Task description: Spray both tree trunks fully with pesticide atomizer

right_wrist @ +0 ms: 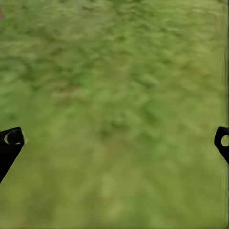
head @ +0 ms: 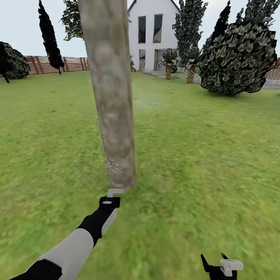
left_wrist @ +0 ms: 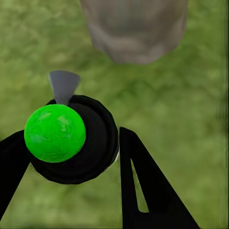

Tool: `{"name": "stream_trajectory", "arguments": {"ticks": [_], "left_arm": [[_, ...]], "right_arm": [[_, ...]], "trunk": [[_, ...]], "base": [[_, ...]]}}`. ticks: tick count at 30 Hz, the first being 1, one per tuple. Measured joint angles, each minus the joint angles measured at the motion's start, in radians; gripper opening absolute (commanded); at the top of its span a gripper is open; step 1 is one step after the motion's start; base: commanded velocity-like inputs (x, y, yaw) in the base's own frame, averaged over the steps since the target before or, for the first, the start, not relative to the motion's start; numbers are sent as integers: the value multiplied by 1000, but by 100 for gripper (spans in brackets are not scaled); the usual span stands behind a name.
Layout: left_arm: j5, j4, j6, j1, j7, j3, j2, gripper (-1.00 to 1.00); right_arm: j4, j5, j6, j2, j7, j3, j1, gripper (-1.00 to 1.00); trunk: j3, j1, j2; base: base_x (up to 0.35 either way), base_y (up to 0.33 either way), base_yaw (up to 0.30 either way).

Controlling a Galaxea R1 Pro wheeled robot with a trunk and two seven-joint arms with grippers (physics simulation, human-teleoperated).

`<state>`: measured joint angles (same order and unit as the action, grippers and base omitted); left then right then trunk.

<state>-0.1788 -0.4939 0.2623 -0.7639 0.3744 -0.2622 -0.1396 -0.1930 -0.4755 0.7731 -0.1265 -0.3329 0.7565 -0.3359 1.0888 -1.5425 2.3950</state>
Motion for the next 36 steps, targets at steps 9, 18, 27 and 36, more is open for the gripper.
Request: {"name": "stream_trajectory", "arguments": {"ticks": [9,18,27,36], "left_arm": [[-1,0,0,0,0,0,0,-100],[-2,-9,1,0,-2,2,2,-100],[3,-269,165,-8,-8,10,57,-100],[6,-381,270,-41,15,8,2,-100]], "right_arm": [[0,1,2,-1,0,1,0,100],[-2,2,1,-1,0,1,0,100],[-1,2,0,-2,1,1,0,100],[-1,2,1,-2,0,1,0,100]], "trunk": [[0,0,0],[0,0,0],[0,0,0],[0,0,0]], "base": [[0,-275,30],[0,-187,203],[-69,0,1],[-10,0,0]]}}
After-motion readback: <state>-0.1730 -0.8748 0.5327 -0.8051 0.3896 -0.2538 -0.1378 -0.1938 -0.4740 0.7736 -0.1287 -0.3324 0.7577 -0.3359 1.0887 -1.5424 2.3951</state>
